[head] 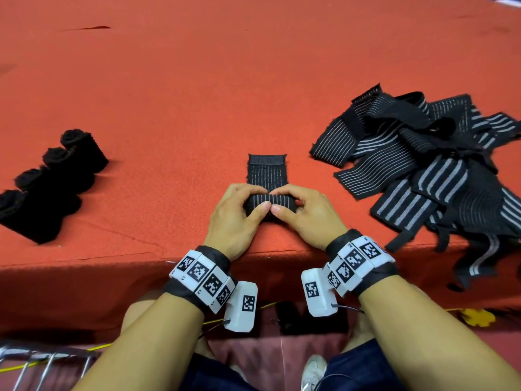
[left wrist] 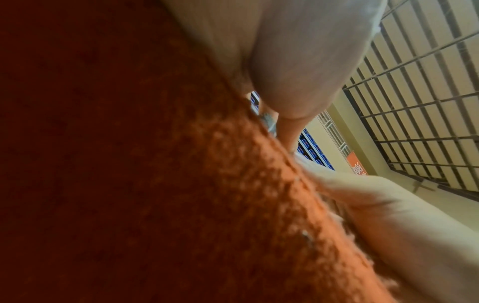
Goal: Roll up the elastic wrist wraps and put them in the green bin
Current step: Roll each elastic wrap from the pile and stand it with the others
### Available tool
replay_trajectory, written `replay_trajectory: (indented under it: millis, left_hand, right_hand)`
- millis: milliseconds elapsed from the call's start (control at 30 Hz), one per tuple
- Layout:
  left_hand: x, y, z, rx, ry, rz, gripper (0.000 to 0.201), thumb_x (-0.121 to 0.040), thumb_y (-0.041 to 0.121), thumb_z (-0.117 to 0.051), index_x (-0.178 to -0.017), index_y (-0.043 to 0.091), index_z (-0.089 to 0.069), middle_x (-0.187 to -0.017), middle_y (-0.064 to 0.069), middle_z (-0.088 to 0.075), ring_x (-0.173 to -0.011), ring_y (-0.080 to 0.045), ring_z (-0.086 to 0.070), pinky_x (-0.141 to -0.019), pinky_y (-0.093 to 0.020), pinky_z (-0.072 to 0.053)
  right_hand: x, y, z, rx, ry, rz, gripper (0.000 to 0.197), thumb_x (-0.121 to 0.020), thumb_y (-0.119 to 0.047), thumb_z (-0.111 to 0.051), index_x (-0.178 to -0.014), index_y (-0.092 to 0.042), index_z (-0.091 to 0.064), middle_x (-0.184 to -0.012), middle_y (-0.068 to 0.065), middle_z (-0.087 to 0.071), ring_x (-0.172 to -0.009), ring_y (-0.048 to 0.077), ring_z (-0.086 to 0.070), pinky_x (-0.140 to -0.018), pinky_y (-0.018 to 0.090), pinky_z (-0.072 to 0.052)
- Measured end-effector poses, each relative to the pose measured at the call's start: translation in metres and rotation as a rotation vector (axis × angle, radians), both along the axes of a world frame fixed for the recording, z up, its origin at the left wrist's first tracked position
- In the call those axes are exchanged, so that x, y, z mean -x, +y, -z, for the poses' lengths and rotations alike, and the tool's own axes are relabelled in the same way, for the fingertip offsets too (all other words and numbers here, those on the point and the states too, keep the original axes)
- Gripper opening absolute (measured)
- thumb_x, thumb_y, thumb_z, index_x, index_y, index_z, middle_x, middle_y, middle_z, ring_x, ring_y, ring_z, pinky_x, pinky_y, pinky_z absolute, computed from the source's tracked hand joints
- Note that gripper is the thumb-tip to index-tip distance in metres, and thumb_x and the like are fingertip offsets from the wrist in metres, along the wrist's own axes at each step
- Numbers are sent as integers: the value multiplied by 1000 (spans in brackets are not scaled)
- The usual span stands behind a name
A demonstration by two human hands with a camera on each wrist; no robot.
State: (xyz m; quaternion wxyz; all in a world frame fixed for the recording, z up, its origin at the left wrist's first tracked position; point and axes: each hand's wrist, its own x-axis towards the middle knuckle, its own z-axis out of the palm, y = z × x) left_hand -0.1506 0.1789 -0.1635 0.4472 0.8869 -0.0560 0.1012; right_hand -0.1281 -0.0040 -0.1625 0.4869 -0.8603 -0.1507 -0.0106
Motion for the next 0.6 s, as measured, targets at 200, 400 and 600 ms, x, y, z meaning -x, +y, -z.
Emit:
replay_trajectory:
  millis: [200,400,600]
  left_hand:
    - [1,-2,-6,4,58,-22,13,-97,33,-63,-108,34,-71,-93,16,-72,-86,-3,-63,-82,-28,-47]
    - [-3,-3,-8,3,82,-35,16,-99,37,-59,-110,33,-71,-99,15,-73,-94,-7,-65,-87,-29,-48]
    - [1,-1,-5,0,61,23,28,-91,38,-68,-118,42,-62,-108,16,-62,-83,3,-53,-80,-27,-41]
  right_hand:
    - [1,-1,0,-81,35,-30,28,-86,-27,-77,-113,-28,-72,-102,-9,-74,-84,2,-69,-82,33,-57]
    - [4,-4,-2,-111,-17,-96,45,-75,-2,-84,-116,-15,-70,-114,-3,-65,-65,-16,-56,-64,4,-40]
    - [-2,-1,6,-78,-23,25,23,-83,-25,-80,-105,-28,-73,-94,-8,-73,-69,5,-63,-72,34,-54]
